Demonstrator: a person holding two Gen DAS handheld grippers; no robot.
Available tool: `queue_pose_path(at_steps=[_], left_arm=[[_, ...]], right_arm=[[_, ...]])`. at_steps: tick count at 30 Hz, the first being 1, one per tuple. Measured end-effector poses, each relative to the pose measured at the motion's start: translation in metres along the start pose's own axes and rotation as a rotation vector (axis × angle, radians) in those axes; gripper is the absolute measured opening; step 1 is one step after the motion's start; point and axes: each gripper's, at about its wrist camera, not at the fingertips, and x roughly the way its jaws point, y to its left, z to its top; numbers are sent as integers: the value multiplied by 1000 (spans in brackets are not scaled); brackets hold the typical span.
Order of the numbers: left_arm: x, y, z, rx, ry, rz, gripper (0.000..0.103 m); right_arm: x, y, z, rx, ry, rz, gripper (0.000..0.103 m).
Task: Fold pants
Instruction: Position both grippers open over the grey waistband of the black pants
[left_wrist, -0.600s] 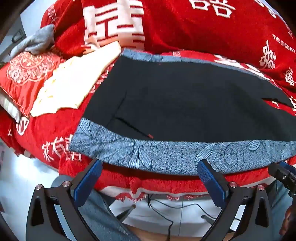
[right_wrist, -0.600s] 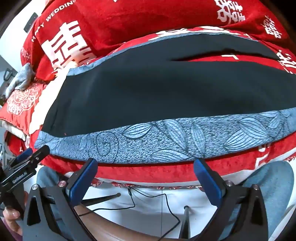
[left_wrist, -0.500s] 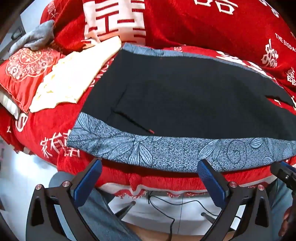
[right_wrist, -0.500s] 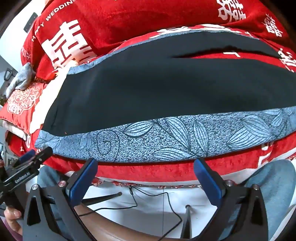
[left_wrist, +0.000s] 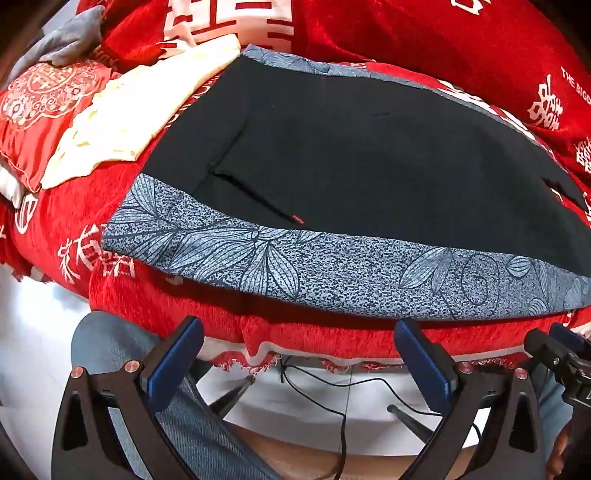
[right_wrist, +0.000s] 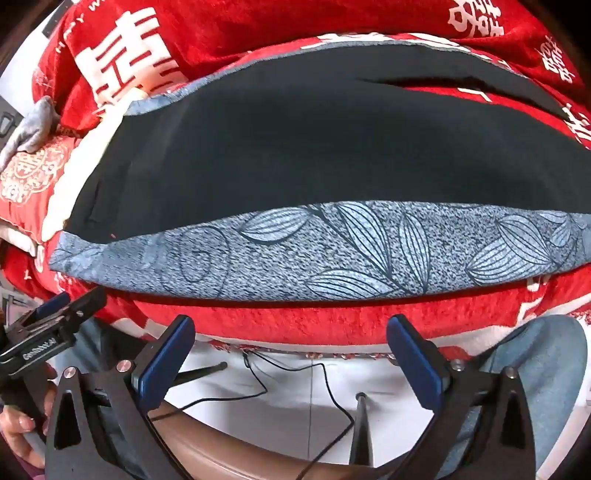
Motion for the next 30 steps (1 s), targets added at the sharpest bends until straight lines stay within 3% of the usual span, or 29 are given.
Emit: queue_pose_path(at_steps=[30], left_arm=[[-4,1,8,-49,27,2,103]], right_arm=[[-2,-5,-3,11,7,-46,103]])
